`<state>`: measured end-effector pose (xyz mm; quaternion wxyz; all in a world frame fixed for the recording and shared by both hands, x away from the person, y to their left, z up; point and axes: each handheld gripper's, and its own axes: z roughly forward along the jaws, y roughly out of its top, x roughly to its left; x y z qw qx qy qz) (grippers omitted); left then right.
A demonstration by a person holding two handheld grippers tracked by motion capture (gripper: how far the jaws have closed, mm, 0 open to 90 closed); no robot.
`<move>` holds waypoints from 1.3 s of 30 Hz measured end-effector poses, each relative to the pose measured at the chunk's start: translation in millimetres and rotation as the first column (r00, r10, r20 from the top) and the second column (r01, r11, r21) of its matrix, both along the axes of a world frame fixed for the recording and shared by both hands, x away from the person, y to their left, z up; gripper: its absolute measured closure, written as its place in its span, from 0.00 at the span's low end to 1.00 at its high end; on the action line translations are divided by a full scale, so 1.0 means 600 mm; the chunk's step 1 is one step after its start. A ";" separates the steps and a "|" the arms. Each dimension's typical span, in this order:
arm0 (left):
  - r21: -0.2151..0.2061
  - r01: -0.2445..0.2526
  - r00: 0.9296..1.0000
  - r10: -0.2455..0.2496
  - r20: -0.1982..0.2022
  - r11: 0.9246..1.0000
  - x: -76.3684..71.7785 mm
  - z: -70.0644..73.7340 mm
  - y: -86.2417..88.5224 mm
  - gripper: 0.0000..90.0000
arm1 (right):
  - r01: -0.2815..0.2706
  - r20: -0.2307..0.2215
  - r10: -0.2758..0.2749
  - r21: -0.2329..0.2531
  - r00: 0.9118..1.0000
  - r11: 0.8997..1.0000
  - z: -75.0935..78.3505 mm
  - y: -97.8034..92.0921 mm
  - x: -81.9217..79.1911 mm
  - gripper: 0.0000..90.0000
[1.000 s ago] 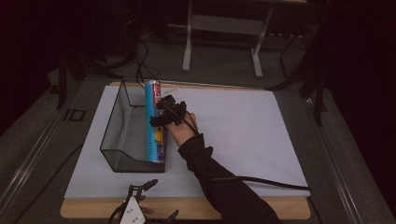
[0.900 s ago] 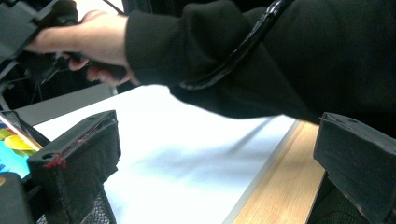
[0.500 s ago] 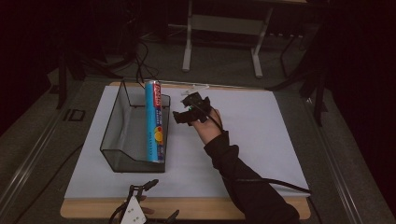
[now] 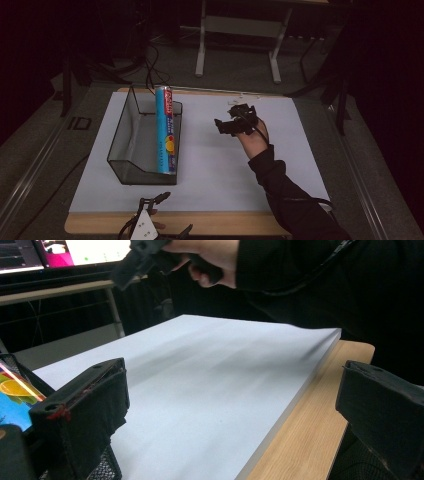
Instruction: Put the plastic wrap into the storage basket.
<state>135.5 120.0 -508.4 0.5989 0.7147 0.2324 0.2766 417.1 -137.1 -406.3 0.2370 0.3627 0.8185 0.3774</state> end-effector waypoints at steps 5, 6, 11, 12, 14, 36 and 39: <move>0.002 0.001 1.000 -0.001 -0.002 1.000 0.001 -0.001 -0.001 0.01 | -0.009 -0.018 0.009 -0.001 1.000 1.000 -0.009 -0.039 -0.011 0.16; 0.003 0.000 1.000 0.000 -0.003 1.000 0.002 -0.001 -0.002 0.01 | -0.006 -0.022 0.007 0.008 1.000 1.000 -0.011 -0.046 -0.013 0.16; 0.008 0.002 1.000 -0.002 -0.005 1.000 0.003 -0.002 -0.003 0.01 | -0.022 -0.041 0.024 0.045 0.999 0.999 -0.024 -0.075 -0.029 0.16; 0.007 0.002 1.000 -0.002 -0.005 1.000 0.003 -0.002 -0.003 0.01 | -0.031 -0.045 0.033 0.043 0.998 0.999 -0.027 -0.079 -0.034 0.16; 0.008 0.001 1.000 -0.001 -0.007 1.000 0.003 -0.002 -0.003 0.01 | -0.039 -0.036 0.040 0.032 0.999 0.999 -0.033 -0.085 -0.043 0.16; 0.020 0.007 1.000 -0.007 -0.005 1.000 0.001 -0.002 -0.007 0.01 | -0.051 -0.082 0.052 0.014 0.995 0.999 -0.116 -0.171 -0.143 0.16; 0.020 0.005 1.000 -0.005 -0.003 1.000 0.000 -0.001 -0.006 0.01 | -0.045 -0.074 0.046 0.012 0.996 0.999 -0.119 -0.177 -0.153 0.16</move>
